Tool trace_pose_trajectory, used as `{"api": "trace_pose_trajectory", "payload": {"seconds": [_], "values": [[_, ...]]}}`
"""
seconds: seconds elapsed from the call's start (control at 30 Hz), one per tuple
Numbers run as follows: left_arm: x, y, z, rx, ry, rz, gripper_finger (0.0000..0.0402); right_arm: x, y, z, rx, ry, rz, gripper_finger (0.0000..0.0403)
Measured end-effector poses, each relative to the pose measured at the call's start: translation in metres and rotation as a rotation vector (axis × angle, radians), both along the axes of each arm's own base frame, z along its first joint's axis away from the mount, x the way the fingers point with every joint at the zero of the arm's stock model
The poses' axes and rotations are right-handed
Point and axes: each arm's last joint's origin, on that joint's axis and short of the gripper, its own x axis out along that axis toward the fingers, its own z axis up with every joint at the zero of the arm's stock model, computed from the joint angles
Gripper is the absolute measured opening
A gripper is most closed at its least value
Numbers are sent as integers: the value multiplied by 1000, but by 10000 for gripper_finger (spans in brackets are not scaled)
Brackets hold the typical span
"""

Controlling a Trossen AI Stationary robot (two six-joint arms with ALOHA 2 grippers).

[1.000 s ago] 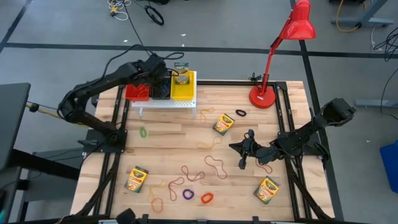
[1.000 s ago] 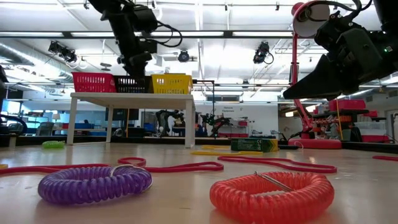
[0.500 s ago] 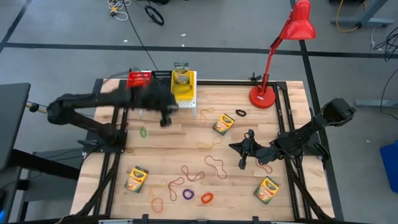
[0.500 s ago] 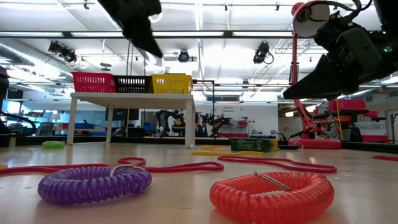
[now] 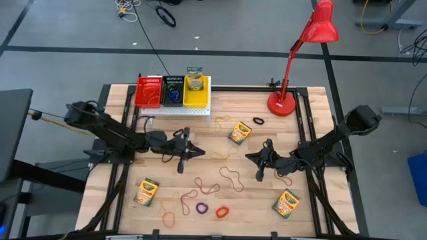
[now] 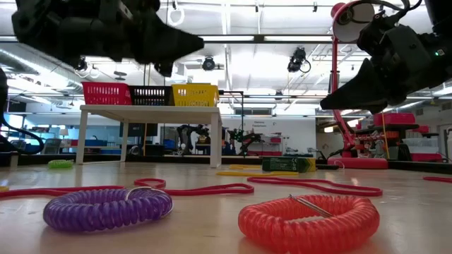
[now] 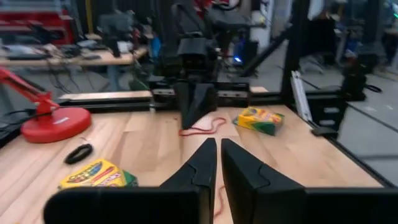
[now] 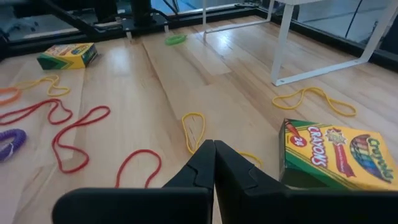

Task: Pick & Place Office Desk Supplies
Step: Put the crayon box into the yellow bin on the shelf

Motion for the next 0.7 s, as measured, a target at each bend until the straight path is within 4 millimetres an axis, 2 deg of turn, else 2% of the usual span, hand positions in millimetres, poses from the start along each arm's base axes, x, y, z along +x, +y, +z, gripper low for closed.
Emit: {"api": "trace_pose_trajectory", "payload": {"seconds": [0.27, 0.5, 0.7], "values": [[5, 3, -22, -12, -37, 102, 28, 5, -15, -2, 108, -18, -106, 7], [6, 2, -29, -14, -1, 98, 28, 14, -73, -12, 332, 67, -280, 15], [6, 2, -29, -47, -1, 98, 28, 16, -117, -13, 451, 142, -328, 77]]}}
